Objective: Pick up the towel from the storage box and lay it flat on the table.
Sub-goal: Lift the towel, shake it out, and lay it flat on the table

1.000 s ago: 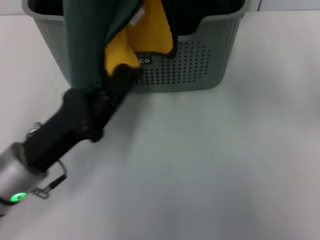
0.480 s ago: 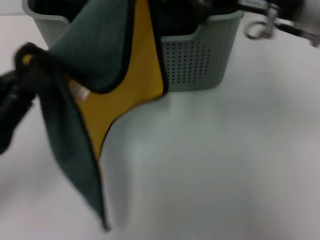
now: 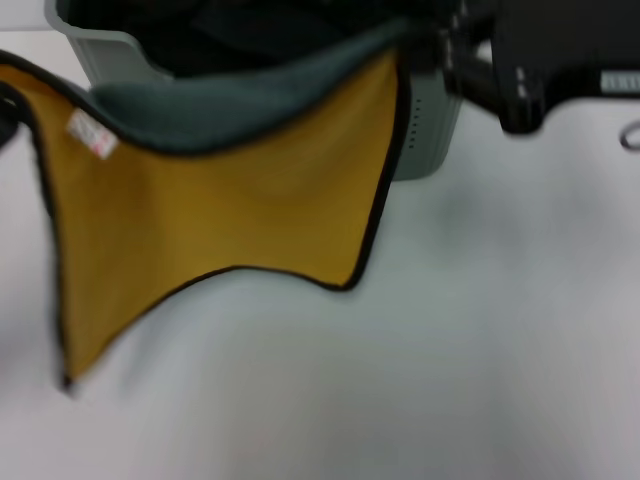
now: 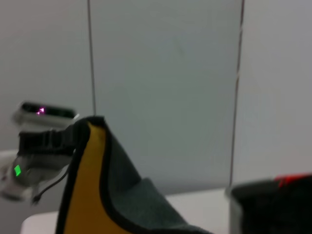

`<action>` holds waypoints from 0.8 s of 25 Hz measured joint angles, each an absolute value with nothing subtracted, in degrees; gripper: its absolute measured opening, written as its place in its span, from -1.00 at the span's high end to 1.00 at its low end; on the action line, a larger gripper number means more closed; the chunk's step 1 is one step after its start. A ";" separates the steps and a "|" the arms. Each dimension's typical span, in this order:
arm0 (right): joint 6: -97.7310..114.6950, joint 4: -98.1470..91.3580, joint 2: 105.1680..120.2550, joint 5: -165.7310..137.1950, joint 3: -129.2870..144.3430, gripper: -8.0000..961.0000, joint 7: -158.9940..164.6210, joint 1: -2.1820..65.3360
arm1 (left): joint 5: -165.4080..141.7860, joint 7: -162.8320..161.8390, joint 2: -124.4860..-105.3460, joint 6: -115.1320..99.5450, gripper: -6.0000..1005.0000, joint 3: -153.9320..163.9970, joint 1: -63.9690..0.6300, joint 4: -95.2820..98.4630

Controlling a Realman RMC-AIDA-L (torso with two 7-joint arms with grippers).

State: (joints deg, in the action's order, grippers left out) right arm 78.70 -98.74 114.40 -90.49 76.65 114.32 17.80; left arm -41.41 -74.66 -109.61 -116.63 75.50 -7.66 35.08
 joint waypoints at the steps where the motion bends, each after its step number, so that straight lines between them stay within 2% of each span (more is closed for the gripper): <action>1: 80.80 -99.33 114.41 -91.34 76.08 0.92 116.04 17.83 | -42.52 -76.42 -109.58 -116.63 0.94 75.50 -7.86 35.87; 14: 98.28 -106.01 114.61 -94.87 70.07 0.92 130.61 19.95 | -51.98 -93.05 -109.35 -116.57 0.93 75.14 -9.24 46.75; 17: 101.45 -106.12 114.67 -92.79 70.28 0.92 132.79 19.66 | -52.90 -95.01 -109.31 -116.66 0.93 75.25 -8.07 49.35; 18: 102.11 -106.12 114.70 -92.23 70.49 0.92 133.27 19.31 | -53.32 -96.16 -109.53 -116.71 0.93 75.36 -5.06 53.36; 20: 103.52 -106.19 114.71 -90.15 71.04 0.92 133.81 18.28 | -53.35 -96.29 -109.71 -116.72 0.93 75.31 -3.19 55.23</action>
